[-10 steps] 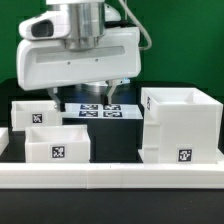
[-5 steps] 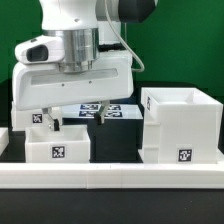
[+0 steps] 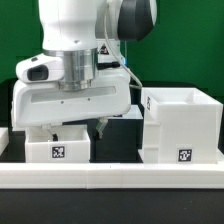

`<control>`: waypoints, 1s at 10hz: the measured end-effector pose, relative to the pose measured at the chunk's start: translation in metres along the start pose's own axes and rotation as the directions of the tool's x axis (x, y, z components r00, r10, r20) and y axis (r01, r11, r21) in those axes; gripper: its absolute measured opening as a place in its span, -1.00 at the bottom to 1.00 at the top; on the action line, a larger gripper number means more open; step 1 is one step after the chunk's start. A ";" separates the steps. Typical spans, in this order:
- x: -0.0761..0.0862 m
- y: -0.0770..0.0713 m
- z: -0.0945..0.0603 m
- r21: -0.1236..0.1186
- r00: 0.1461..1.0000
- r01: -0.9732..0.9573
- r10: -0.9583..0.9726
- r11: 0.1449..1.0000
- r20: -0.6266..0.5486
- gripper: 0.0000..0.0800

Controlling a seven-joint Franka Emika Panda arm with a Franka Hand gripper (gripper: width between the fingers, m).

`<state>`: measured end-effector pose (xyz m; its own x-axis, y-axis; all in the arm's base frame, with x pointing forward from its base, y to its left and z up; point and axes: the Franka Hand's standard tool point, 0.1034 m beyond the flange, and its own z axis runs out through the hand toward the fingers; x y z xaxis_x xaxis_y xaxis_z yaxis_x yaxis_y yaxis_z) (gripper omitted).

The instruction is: Assemble drawer

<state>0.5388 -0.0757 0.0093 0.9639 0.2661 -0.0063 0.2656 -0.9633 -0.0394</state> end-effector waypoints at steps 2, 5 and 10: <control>-0.003 -0.001 0.003 0.003 1.000 -0.001 0.001 1.000 0.007 0.62; -0.004 -0.001 0.004 0.003 1.000 -0.002 0.002 1.000 0.009 0.32; -0.004 -0.001 0.004 0.003 1.000 -0.001 0.001 1.000 0.008 -0.85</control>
Offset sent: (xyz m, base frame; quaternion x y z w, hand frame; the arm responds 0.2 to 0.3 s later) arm 0.0000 0.0011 -0.0037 0.0058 0.0032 0.0085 0.9999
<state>0.5348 -0.0755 0.0056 0.9640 0.2656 -0.0147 0.2648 -0.9634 -0.0426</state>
